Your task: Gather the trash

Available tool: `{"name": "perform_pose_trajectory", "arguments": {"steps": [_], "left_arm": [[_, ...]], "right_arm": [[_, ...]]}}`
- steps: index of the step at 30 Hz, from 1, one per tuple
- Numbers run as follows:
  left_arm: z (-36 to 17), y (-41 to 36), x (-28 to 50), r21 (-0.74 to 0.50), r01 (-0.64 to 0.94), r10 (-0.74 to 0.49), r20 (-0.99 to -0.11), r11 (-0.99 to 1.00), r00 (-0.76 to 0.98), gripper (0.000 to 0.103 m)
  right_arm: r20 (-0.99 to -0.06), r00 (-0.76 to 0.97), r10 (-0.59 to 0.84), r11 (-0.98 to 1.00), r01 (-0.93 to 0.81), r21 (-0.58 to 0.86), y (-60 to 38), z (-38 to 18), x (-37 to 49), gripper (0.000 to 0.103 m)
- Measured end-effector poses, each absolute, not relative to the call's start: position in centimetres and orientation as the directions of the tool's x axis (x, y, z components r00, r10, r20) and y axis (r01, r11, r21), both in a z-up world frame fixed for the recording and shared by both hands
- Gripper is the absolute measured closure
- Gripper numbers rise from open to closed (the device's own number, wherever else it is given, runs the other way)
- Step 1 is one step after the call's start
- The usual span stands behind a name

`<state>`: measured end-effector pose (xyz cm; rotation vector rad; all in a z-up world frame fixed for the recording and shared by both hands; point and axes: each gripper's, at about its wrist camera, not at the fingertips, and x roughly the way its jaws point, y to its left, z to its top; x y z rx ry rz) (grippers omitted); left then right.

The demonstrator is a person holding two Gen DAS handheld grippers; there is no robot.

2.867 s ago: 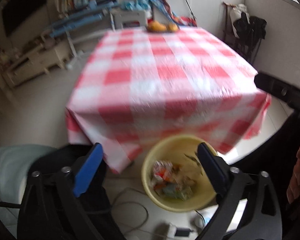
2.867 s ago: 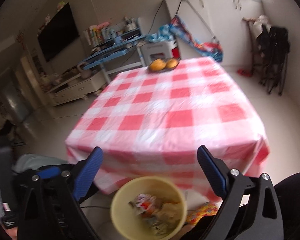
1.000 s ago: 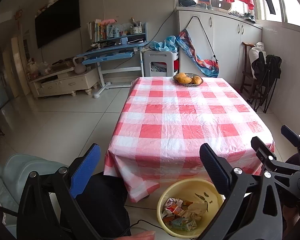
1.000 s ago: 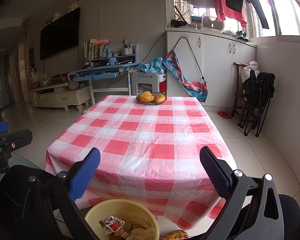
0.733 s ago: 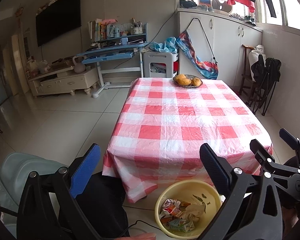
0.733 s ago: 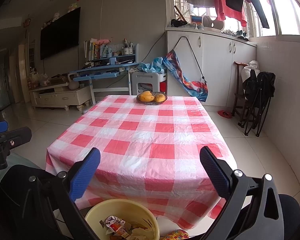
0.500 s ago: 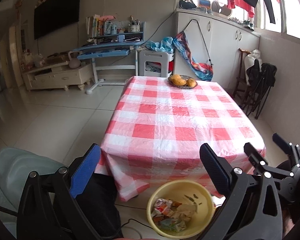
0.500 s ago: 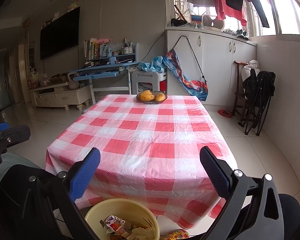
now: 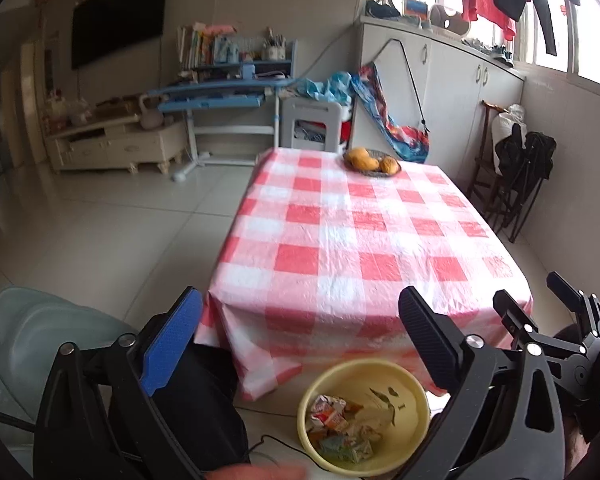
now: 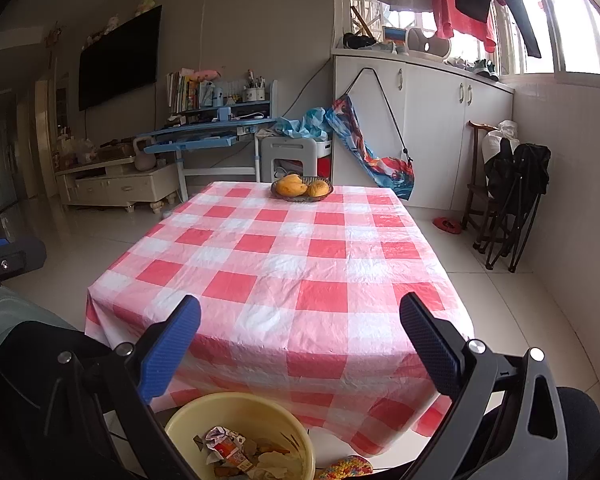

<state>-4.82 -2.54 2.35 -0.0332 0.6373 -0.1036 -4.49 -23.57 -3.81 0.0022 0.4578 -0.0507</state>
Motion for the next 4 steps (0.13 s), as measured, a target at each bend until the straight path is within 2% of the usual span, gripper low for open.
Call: {"name": "perform_pose_trajectory", "arguments": {"steps": [2, 4], "left_arm": [[2.12, -2.35, -4.58, -0.077, 0.09, -0.118, -0.602, 0.993, 0.79, 0.022], [1.83, -2.13, -4.18, -0.082, 0.077, -0.112, -0.62, 0.994, 0.777, 0.023]], "right_arm": [[-0.444, 0.895, -0.048, 0.999, 0.047, -0.014, -23.55, -3.84, -4.43, 0.008], [-0.446, 0.894, -0.048, 0.999, 0.046, -0.016, -23.49, -3.88, -4.41, 0.008]]}}
